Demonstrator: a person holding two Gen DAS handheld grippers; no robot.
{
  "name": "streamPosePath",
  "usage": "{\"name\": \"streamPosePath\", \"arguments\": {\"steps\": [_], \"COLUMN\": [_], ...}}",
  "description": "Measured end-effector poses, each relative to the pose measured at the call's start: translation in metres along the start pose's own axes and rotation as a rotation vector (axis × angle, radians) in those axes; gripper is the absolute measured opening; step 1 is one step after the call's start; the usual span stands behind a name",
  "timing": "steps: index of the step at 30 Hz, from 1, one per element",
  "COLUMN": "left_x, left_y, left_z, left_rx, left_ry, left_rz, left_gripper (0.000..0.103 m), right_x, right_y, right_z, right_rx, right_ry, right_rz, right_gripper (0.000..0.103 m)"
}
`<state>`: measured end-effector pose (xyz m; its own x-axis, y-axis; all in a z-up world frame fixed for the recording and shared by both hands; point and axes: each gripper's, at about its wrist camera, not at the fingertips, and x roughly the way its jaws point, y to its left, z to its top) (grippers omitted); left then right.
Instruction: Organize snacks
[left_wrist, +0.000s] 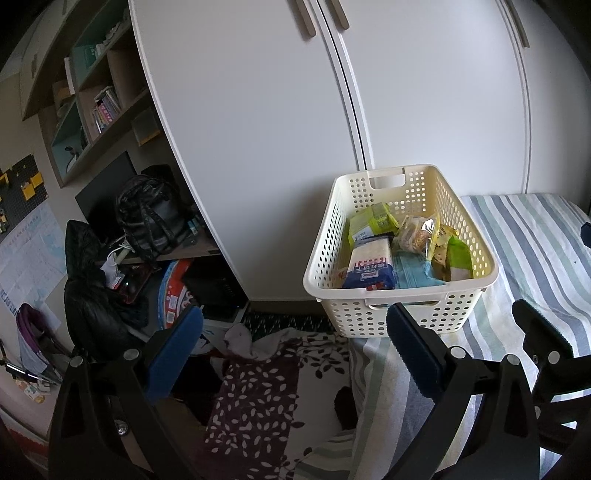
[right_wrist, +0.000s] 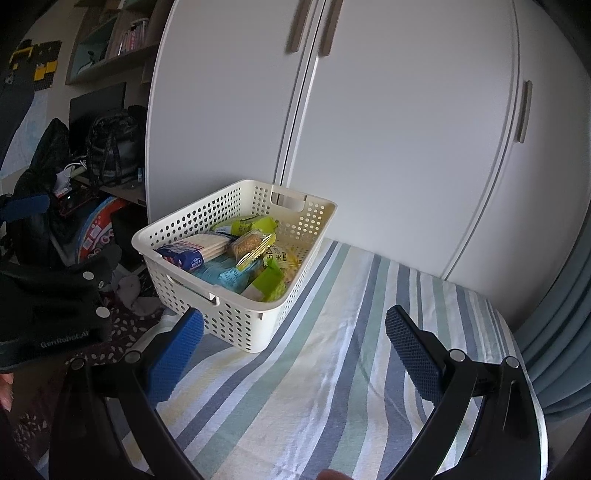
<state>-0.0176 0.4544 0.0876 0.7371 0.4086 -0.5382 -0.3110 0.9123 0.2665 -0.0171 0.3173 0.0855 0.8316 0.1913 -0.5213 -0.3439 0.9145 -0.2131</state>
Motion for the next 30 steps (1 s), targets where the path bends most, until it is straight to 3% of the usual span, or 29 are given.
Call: {"name": "streamPosePath", "arguments": {"steps": [30], "left_x": [0.0053], "left_y": [-0.0058], "left_z": [-0.0028], "left_rx": [0.017], "left_ry": [0.005], "left_rz": [-0.005], "left_gripper": [0.101], "right_x": [0.0047], "right_y": [0.0008], "right_z": [-0.0024], "right_rx": [-0.001], "right_ry": [0.006], "right_rz": [0.012], "right_gripper": [0.098]}}
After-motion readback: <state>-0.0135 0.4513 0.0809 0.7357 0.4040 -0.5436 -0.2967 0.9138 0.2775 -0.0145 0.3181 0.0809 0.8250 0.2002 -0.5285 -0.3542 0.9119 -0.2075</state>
